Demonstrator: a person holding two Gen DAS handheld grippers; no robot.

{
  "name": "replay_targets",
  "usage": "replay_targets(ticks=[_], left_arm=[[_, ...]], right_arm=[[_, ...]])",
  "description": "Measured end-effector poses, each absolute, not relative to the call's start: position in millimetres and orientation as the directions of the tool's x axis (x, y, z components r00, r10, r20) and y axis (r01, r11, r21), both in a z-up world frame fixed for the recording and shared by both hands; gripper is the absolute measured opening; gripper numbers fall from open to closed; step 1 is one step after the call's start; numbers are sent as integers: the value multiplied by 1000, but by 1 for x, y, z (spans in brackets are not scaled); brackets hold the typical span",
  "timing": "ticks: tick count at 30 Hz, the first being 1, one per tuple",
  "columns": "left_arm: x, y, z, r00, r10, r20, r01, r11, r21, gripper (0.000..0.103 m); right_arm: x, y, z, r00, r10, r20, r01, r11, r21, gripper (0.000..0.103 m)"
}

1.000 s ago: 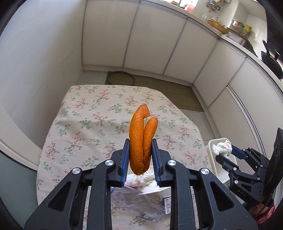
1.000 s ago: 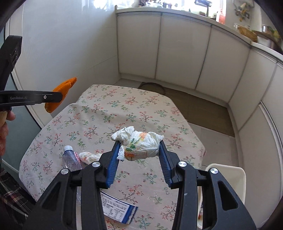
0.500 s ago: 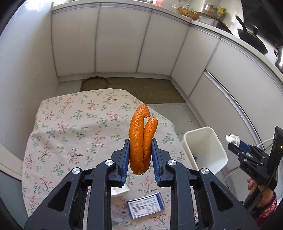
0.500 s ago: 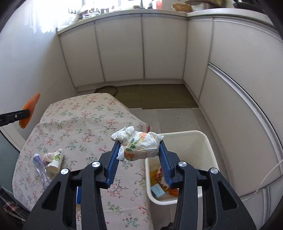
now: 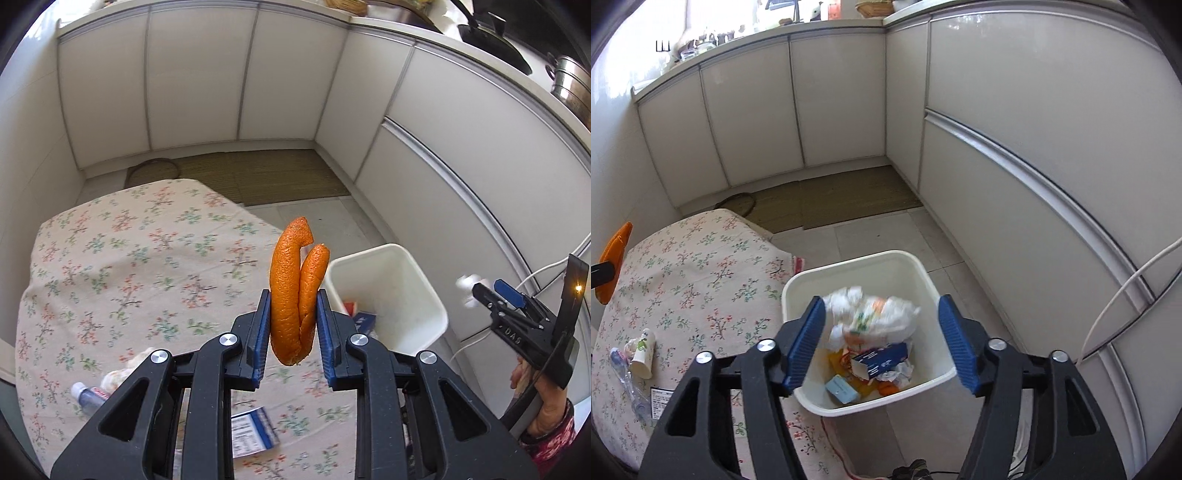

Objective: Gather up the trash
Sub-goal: 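Carry the orange peels over the bin and open the left tool, then move both open tools back toward the table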

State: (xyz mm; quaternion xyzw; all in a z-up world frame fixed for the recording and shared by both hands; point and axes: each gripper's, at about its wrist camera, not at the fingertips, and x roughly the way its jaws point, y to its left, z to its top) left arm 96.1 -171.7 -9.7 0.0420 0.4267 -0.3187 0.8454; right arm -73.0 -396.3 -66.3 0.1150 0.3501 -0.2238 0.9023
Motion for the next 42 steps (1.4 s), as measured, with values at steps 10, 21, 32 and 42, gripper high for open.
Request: replay_targets(ticks=[10,21,32,42], left_arm=[[66,-248,-14,365,-660,-657,698,661,-275,23],[57,-315,-46,270,-711,-649,749,579,-323,23],[62,-329,-61,288,-700,-653,734,600,-319,69],[61,-305,-57,385,-618,-686,678,693,-244,91]], right_arm=[[-108,-436,-72,564,-506,-652,654,756,-22,88],[-134,-457,-77,521,-554,-650,713,700,-25,90],[-139,-465,-82,510,-547,-663,724,690,-13,90],[-128,-442,-68,570,-549,-612,690,724,-6,96]])
